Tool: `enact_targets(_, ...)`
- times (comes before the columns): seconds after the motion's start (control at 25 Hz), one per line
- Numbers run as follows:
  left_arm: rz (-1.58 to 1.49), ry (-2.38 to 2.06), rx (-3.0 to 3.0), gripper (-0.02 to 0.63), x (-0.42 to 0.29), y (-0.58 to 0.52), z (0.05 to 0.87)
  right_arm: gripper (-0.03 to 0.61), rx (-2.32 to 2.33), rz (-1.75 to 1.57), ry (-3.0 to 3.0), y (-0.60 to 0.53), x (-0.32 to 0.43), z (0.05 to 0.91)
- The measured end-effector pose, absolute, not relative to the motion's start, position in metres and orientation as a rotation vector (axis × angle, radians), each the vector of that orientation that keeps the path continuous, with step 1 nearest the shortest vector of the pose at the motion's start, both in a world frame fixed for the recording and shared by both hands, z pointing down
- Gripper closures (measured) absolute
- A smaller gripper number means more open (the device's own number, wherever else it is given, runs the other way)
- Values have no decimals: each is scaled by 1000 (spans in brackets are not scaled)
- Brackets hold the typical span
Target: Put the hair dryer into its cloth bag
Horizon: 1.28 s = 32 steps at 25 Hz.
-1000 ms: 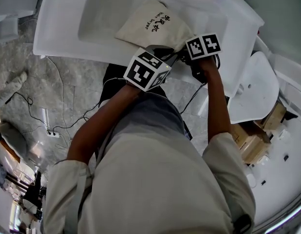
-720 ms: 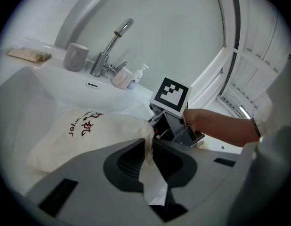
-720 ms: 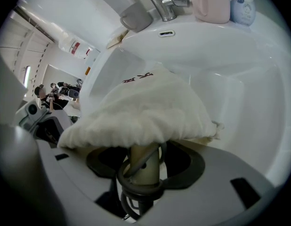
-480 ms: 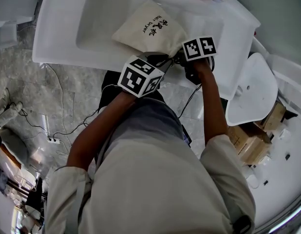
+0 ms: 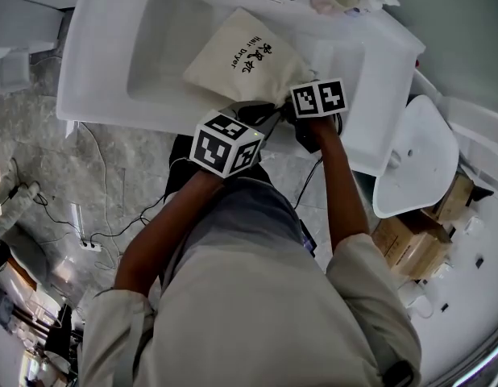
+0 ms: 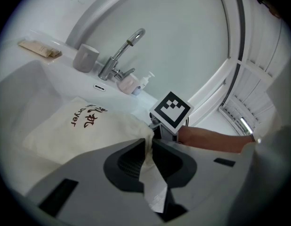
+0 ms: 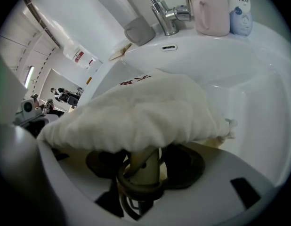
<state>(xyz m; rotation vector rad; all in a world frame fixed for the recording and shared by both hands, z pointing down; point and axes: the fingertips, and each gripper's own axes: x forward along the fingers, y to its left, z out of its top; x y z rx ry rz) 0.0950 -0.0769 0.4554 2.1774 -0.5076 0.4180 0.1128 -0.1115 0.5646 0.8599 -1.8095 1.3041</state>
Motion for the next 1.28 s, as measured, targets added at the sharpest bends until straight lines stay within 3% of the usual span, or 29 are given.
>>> enact_targets(1.28, 423, -514, 2107, 560, 80, -77, 472, 339, 820, 1160, -1864, -125, 84, 599)
